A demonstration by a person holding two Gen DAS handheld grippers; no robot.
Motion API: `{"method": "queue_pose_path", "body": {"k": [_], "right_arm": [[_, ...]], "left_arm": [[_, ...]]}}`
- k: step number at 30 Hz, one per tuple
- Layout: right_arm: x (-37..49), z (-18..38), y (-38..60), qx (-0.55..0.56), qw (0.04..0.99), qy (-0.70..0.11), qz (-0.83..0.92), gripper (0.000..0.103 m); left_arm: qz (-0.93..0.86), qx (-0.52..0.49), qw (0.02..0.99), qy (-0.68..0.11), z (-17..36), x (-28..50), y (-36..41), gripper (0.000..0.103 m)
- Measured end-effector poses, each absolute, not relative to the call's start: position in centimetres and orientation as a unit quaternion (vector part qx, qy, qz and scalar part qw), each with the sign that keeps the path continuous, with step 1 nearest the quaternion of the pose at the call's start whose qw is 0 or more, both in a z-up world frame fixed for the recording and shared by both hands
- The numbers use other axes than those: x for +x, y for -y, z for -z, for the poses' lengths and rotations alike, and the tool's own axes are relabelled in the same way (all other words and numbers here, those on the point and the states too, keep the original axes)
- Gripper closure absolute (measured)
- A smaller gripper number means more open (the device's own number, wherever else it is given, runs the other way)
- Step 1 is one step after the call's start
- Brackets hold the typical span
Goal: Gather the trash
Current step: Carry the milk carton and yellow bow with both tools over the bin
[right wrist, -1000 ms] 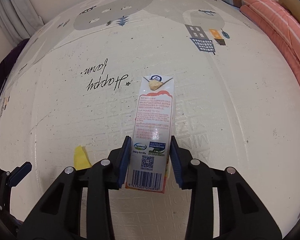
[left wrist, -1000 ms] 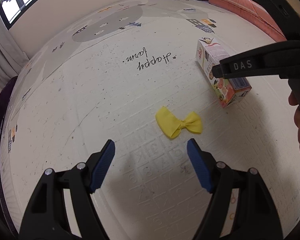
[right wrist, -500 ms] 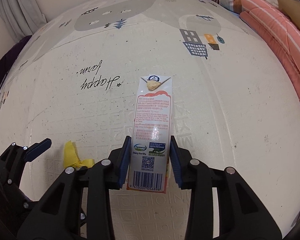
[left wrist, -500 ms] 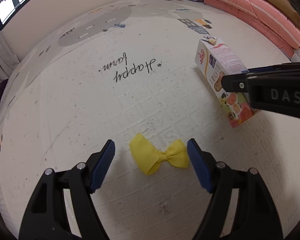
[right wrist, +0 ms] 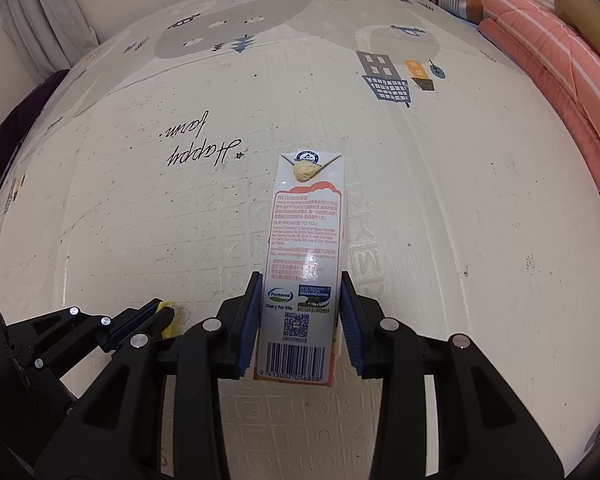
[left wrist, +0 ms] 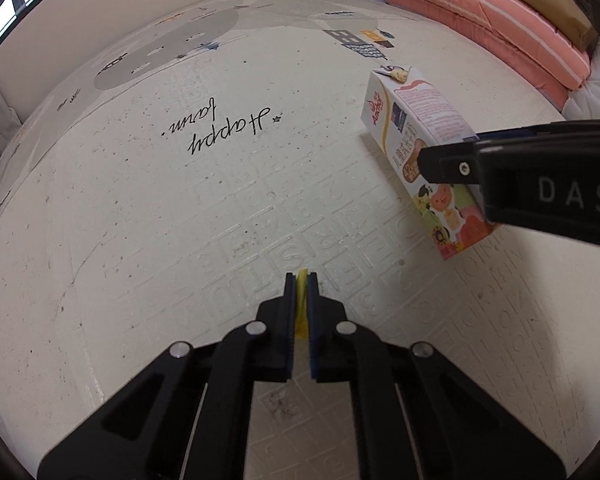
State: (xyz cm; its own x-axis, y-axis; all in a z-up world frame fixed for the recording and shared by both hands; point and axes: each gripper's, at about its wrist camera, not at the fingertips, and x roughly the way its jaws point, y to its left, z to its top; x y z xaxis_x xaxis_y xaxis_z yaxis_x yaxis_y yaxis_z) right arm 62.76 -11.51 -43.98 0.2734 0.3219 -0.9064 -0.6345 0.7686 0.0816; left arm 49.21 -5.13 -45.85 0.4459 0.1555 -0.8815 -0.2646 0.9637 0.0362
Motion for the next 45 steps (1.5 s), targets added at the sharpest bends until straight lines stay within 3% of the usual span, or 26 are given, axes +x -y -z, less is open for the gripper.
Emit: {"method": "queue_pose_path", "body": {"k": [28,38,45], "right_arm": [[48.7,36.6,20.5,-0.151,0.757,-0.53,-0.352,0.068],[38.9,32.8,25.5,-0.118,0.776,-0.551,-0.284,0.068],[32.5,31.6,31.4,-0.065,0.807,-0.553,-0.198,0.068]], "left_arm": [[-0.165,-0.056,0.849,-0.499,33.4,38.0,9.9,0.097],[-0.079,-0.018,0.868,-0.489,28.5,32.5,13.6,0.097],[0.006,0.039,0.874,-0.485,28.5,29.9,18.4,0.097]]}}
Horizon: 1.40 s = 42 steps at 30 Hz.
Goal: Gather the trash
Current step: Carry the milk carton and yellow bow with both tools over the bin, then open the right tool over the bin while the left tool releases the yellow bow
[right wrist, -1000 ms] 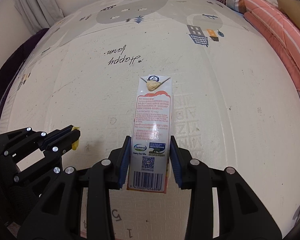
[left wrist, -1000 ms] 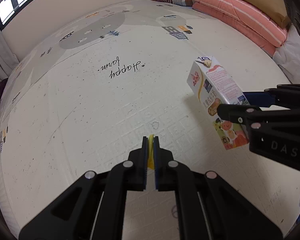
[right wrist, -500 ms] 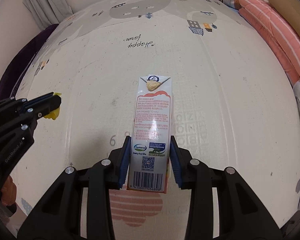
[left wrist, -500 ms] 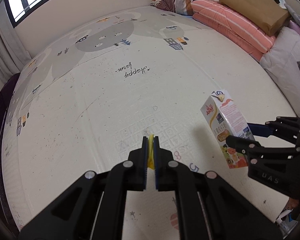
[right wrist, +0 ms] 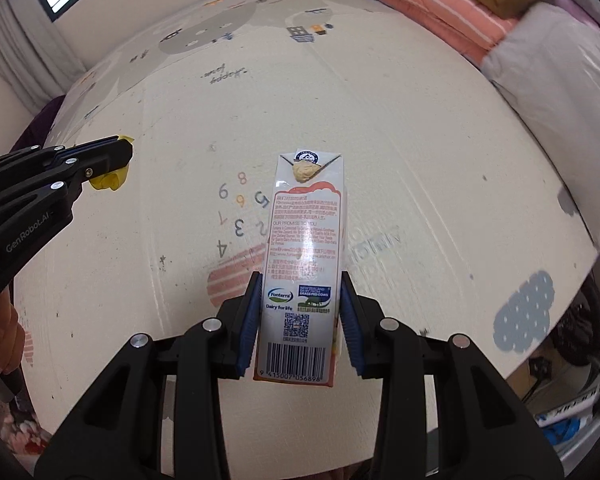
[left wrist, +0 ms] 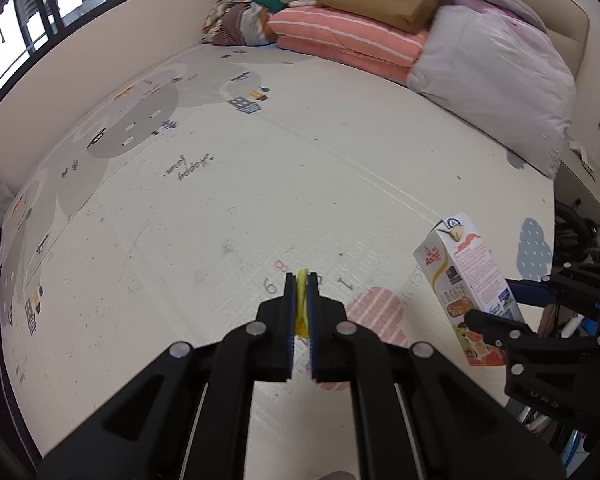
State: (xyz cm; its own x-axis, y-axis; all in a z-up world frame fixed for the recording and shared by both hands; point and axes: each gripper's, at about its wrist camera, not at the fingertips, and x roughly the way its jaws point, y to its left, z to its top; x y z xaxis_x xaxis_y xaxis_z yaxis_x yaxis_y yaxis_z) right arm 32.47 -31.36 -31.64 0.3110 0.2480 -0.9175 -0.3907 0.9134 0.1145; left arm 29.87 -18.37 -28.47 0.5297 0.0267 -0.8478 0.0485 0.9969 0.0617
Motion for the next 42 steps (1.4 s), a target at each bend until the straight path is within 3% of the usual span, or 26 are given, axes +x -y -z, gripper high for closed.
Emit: {"method": "queue_pose_path", "body": {"k": [21,30,38,39,40,41,42], "right_arm": [[10.9,34.9,60.7,0.133,0.811,-0.559,0.109,0.068],[5.6,40.8,66.9,0.179,0.792,-0.566,0.144,0.068],[6.4,45.2,68.9,0.199,0.794,-0.56,0.13,0.067],[6.7,45.6,68.9,0.201,0.793,-0.56,0.13,0.061],[7.0,45.9,69.2,0.202,0.791,-0.562,0.133,0.042],[7.2,46.1,69.3,0.203,0.79,-0.563,0.136,0.033],[7.3,46.3,69.5,0.202,0.79,-0.562,0.142,0.032]], "left_arm": [[0.316,0.185,0.791,-0.491,33.8,17.8,50.5,0.097],[0.339,0.217,0.752,-0.522,40.6,13.8,57.1,0.096],[0.347,0.239,0.737,-0.528,44.8,13.6,60.0,0.096],[0.347,0.243,0.736,-0.528,45.2,13.7,60.2,0.096],[0.347,0.246,0.735,-0.528,45.4,13.8,60.3,0.096],[0.347,0.248,0.734,-0.528,45.7,13.9,60.5,0.096],[0.347,0.248,0.734,-0.529,45.9,14.1,60.5,0.096]]}}
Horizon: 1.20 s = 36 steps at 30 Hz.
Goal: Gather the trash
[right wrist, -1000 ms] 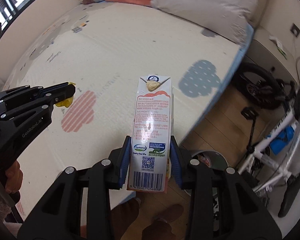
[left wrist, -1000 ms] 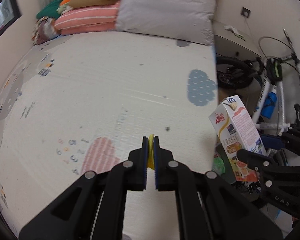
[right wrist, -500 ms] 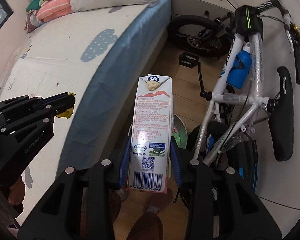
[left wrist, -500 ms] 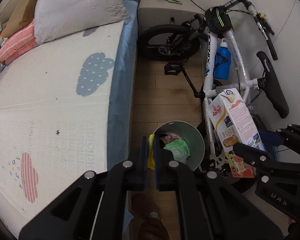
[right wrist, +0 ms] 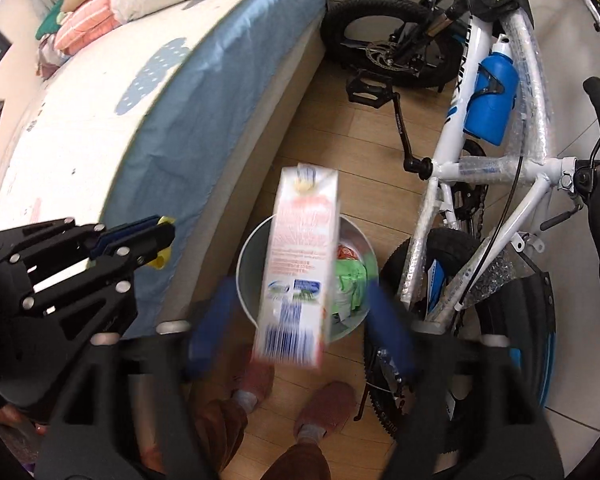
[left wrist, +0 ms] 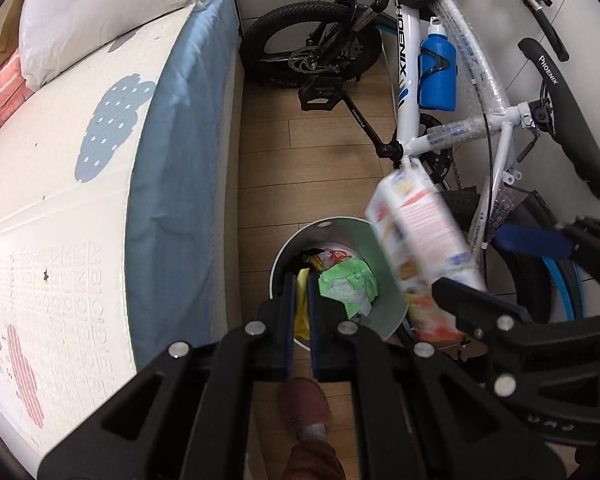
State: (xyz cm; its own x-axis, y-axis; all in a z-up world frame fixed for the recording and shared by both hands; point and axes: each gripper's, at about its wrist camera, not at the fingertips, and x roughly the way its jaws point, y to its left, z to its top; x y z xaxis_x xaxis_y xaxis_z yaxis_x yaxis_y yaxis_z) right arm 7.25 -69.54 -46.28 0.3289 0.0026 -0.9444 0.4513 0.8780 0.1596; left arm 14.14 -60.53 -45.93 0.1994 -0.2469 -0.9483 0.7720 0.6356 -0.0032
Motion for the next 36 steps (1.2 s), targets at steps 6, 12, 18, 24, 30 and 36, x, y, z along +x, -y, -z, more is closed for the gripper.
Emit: {"method": "queue_pose_path", "body": {"k": [6,12,18,24,30,36], "right_arm": [[6.1,46.6,70.9,0.227,0.776,-0.565,0.165,0.032],[4.2,46.4,72.0,0.233,0.763,-0.573,0.189,0.032],[2.6,45.9,72.7,0.238,0.759,-0.569,0.208,0.032],[1.6,45.1,73.0,0.248,0.765,-0.557,0.209,0.032],[1.0,44.1,72.4,0.243,0.766,-0.556,0.212,0.032],[0.3,41.6,71.5,0.228,0.773,-0.555,0.205,0.032]], "left_arm": [[0.361,0.25,0.727,-0.527,46.4,14.5,61.1,0.096],[0.391,0.256,0.719,-0.515,46.3,13.9,62.4,0.096],[0.412,0.245,0.702,-0.527,46.4,13.3,63.7,0.074],[0.418,0.247,0.707,-0.513,45.3,12.0,63.9,0.035],[0.421,0.252,0.703,-0.514,44.4,11.4,63.7,0.035],[0.406,0.251,0.714,-0.512,41.9,10.7,62.4,0.033]]}}
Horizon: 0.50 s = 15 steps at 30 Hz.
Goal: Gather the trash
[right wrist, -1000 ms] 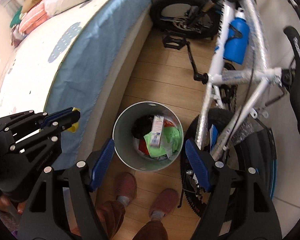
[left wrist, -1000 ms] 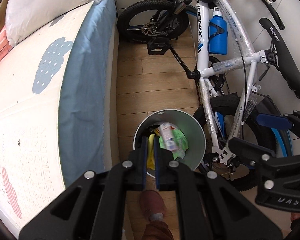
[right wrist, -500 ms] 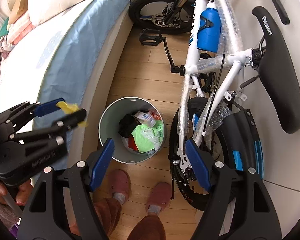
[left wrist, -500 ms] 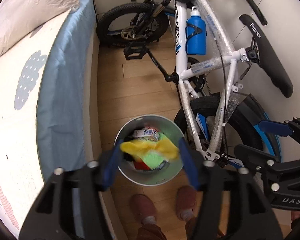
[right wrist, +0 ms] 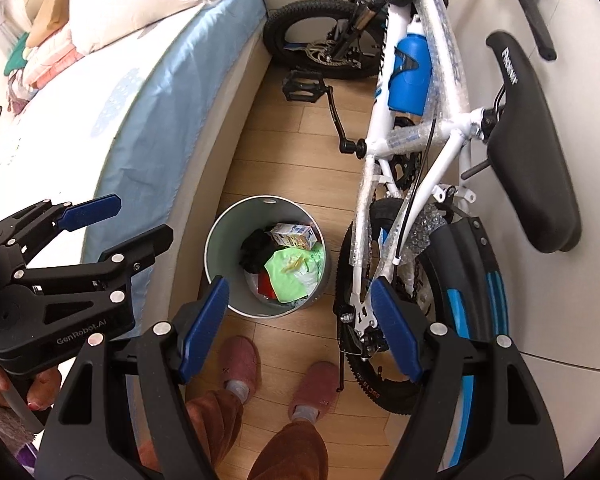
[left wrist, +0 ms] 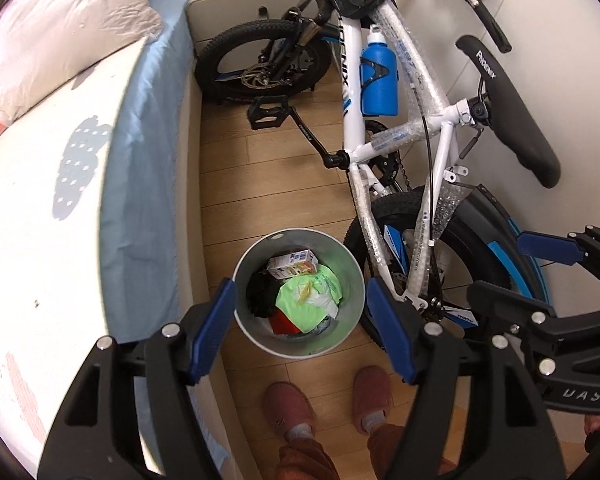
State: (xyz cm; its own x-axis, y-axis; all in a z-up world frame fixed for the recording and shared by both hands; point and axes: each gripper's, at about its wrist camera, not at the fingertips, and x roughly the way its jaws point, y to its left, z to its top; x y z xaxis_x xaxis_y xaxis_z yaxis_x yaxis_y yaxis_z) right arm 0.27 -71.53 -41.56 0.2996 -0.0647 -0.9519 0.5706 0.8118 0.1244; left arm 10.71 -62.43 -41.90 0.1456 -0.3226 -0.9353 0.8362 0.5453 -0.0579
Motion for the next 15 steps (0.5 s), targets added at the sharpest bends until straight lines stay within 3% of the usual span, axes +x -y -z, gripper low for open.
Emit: {"method": "queue_pose_path", "body": {"k": [8,15], "right_arm": [[0.4,34.4,67.8,0.186,0.806,-0.543,0.148,0.03],[3.1,26.2,61.2,0.08,0.845,-0.527,0.042,0.024]], "left_arm": [[0.342,0.222,0.755,-0.513,34.4,10.1,57.1,0.025],[0.25,0.152,0.801,-0.522,26.2,9.2,48.7,0.025]]}}
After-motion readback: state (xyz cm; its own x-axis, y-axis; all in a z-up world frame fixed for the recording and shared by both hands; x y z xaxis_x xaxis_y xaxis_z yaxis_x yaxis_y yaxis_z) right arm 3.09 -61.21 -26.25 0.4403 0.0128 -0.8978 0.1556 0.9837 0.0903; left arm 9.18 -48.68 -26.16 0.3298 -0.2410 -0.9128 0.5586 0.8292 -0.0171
